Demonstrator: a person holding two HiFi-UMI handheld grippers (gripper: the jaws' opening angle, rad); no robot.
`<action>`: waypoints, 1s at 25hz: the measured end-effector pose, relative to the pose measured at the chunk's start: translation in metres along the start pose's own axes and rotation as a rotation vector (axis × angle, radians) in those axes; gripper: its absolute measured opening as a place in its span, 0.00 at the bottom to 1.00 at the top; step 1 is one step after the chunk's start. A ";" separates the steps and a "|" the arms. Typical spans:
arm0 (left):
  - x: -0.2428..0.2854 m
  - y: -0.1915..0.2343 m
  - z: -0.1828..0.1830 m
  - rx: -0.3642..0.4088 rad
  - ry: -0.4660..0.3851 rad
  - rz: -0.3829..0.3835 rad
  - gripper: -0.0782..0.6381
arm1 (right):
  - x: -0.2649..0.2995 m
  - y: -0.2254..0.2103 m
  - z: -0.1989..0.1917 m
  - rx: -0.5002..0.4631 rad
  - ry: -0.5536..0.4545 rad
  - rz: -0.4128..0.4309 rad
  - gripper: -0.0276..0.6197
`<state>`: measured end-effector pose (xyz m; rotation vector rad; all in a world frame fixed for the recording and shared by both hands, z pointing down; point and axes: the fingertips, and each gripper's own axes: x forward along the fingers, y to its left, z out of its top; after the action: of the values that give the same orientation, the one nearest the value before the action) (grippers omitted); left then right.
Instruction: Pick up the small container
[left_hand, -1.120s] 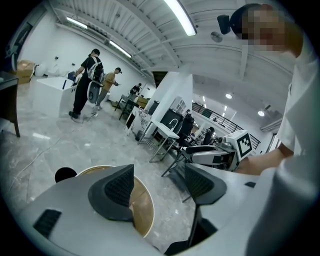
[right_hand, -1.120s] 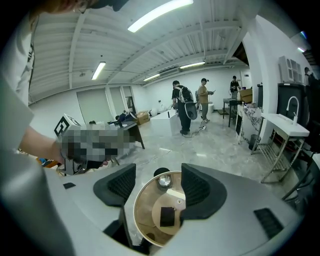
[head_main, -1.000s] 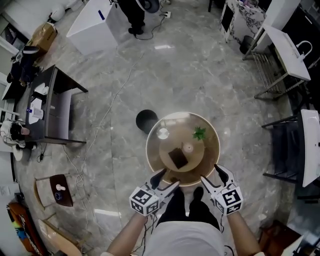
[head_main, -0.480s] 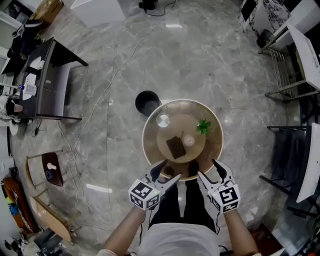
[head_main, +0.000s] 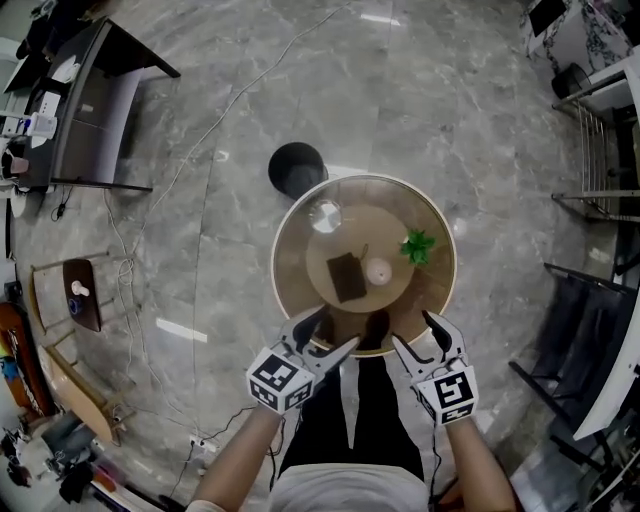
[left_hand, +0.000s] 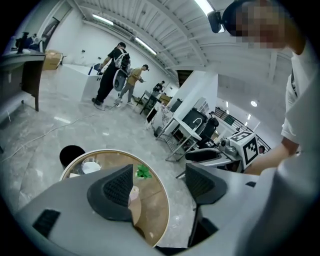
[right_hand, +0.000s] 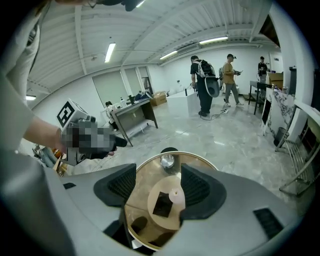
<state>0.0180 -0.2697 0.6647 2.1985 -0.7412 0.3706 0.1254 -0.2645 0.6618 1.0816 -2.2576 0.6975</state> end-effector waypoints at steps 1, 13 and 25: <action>0.004 0.006 -0.005 -0.006 0.002 0.007 0.57 | 0.006 -0.003 -0.005 -0.004 0.004 0.004 0.50; 0.056 0.056 -0.072 -0.024 0.021 0.051 0.58 | 0.084 -0.030 -0.078 -0.042 0.035 0.059 0.49; 0.112 0.099 -0.120 -0.004 0.052 0.031 0.58 | 0.163 -0.046 -0.126 -0.089 0.049 0.107 0.49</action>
<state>0.0420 -0.2762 0.8548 2.1675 -0.7483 0.4400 0.1053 -0.2949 0.8699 0.8979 -2.2950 0.6523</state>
